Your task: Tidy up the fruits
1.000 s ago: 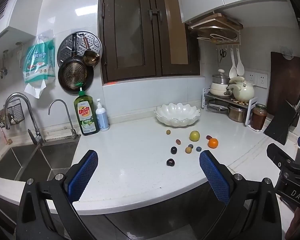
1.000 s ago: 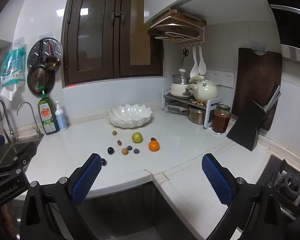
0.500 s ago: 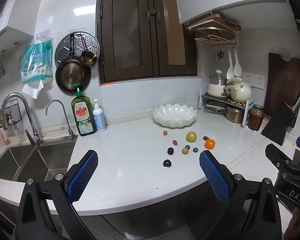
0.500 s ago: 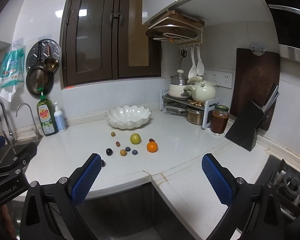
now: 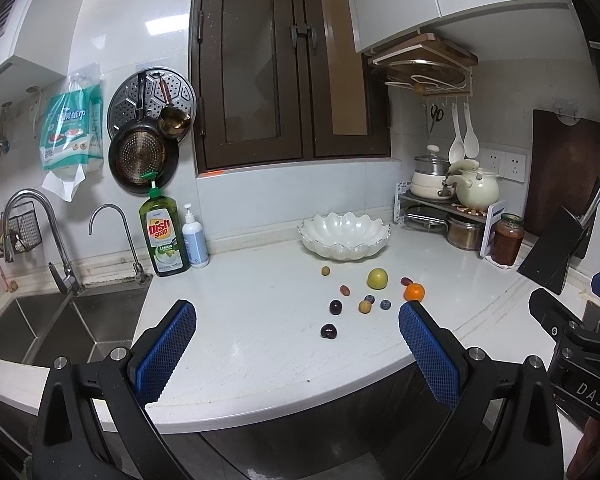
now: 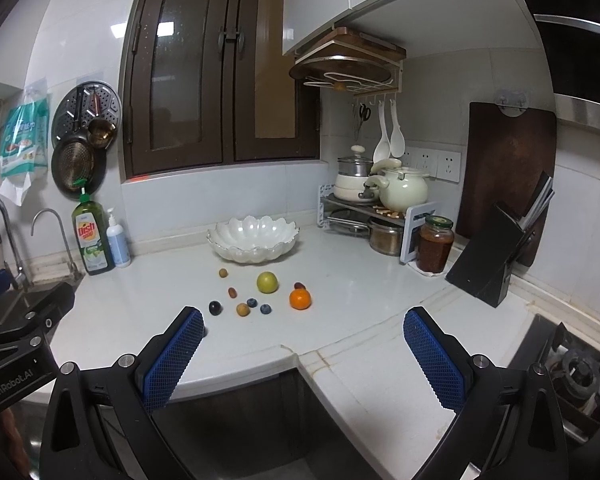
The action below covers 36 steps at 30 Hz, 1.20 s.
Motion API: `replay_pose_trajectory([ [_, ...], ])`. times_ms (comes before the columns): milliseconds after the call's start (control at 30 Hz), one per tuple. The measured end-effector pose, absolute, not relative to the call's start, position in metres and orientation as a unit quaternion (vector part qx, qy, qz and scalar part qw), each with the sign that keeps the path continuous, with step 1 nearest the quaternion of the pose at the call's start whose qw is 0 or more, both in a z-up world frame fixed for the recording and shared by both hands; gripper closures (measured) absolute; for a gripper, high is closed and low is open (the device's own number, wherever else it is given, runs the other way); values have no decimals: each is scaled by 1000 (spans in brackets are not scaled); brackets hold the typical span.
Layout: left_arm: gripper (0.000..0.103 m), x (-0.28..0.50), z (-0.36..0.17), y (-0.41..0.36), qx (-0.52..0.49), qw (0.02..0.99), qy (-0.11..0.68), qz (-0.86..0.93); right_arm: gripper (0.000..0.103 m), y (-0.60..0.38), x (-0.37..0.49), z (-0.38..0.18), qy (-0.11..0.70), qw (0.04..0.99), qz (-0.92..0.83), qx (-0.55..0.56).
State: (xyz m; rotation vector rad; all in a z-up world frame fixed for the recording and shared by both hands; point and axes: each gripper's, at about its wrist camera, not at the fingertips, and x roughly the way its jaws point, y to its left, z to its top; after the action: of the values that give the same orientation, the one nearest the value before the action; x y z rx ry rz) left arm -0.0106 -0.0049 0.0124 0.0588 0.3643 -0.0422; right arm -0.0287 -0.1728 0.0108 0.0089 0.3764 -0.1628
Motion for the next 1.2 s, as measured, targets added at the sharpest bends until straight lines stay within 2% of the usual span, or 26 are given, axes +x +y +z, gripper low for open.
replay_pose_trajectory([
  [1200, 0, -15, 20, -6, 26, 985, 171, -25, 1, -172, -32, 18, 180, 980, -81, 2],
])
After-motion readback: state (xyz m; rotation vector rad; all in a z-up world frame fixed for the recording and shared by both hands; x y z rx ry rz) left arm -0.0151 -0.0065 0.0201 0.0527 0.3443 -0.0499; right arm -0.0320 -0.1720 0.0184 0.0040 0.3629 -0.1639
